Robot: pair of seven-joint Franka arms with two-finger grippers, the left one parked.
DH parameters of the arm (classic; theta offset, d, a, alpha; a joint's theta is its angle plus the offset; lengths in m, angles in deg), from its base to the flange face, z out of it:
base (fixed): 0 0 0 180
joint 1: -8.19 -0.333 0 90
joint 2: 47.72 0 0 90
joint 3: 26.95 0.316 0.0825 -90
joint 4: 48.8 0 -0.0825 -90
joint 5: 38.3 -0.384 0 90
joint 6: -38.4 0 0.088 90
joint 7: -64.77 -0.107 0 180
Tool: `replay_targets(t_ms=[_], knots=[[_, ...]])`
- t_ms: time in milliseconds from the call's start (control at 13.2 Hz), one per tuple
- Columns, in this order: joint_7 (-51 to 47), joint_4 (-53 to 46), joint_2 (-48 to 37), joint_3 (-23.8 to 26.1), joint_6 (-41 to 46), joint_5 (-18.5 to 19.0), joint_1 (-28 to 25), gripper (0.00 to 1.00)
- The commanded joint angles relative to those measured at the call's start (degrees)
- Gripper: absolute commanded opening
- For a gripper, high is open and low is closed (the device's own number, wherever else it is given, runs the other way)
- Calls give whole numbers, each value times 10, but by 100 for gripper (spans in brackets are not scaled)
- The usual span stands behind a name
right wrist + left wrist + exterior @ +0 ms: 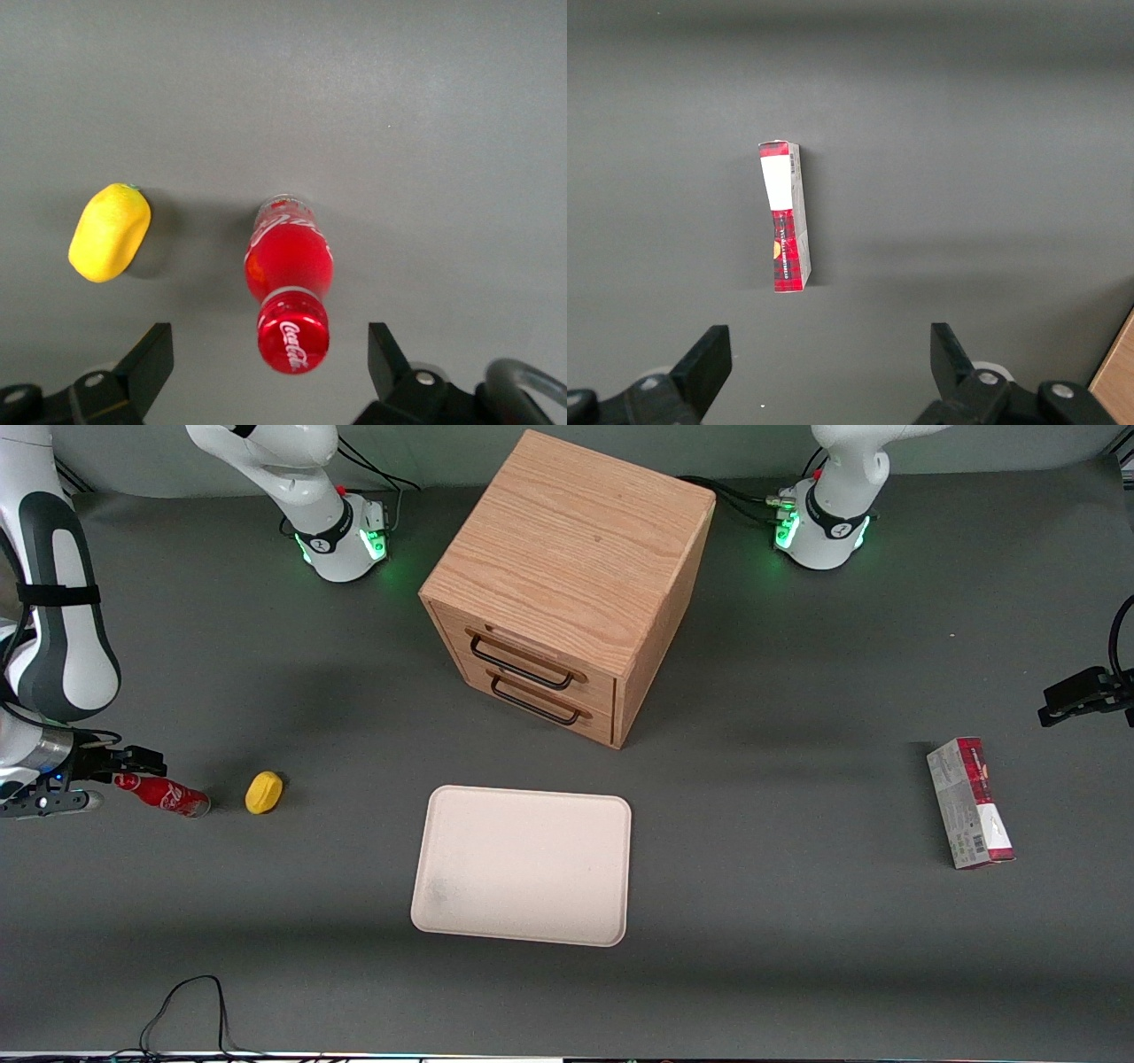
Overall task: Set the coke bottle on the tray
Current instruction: 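Lower the right gripper and close it around the bottle's cap end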
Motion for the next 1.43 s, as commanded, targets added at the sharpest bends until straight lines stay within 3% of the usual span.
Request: replay_targets(t_ms=[0,528,1208,1358], knots=[[14,5,1,-3,-14,18,0,96],[32,3,8,-3,-19,27,1,83],[33,3,8,-3,-19,27,1,0],[34,3,8,-3,-19,27,1,0]])
